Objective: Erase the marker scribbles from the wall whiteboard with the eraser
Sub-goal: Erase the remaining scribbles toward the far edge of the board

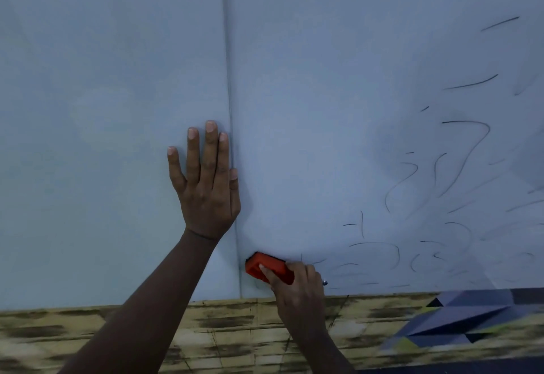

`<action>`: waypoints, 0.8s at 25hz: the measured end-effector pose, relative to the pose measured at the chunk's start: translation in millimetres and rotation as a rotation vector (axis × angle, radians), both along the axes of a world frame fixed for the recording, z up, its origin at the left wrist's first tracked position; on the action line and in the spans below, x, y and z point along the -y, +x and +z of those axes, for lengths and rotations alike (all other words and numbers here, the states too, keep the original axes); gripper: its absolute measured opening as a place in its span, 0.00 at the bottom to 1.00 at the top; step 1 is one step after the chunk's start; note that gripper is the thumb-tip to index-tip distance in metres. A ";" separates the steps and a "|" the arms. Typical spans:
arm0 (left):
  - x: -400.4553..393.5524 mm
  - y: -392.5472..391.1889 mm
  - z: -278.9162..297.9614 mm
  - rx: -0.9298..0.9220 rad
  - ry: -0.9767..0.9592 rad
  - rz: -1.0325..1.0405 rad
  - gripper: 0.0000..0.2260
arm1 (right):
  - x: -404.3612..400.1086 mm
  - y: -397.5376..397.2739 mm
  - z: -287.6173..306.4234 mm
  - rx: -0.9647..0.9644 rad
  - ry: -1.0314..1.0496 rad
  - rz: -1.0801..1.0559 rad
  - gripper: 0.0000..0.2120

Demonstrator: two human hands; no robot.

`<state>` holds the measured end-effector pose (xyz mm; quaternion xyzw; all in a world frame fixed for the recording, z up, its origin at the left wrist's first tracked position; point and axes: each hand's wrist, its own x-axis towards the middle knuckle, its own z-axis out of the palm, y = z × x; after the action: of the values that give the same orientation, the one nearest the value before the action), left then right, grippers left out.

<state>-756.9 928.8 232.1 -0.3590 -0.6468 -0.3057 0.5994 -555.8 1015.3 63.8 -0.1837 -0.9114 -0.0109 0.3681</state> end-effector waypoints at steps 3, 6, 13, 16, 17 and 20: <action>-0.1 -0.7 -1.3 0.001 0.002 -0.004 0.26 | 1.3 -11.4 44.3 -0.176 -0.041 0.021 0.29; 0.2 0.1 -3.1 0.007 -0.002 -0.016 0.26 | -0.4 -23.8 101.5 -0.370 -0.143 0.023 0.27; 0.5 1.6 -3.8 0.013 -0.007 -0.010 0.26 | 9.4 -31.9 96.3 -0.369 -0.156 0.058 0.27; 0.5 2.2 -5.0 0.011 -0.003 -0.018 0.25 | 14.0 -27.6 48.3 -0.175 -0.067 0.087 0.28; 0.4 1.7 -4.8 0.006 0.000 -0.011 0.25 | 13.4 -26.8 34.1 -0.117 -0.012 0.085 0.28; -0.6 0.1 -4.5 0.006 0.007 -0.015 0.25 | 0.6 -27.1 9.1 -0.096 0.097 0.023 0.24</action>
<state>-756.8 929.4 227.5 -0.3609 -0.6447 -0.3137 0.5964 -582.9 1014.7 72.9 -0.1553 -0.8932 -0.0422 0.4198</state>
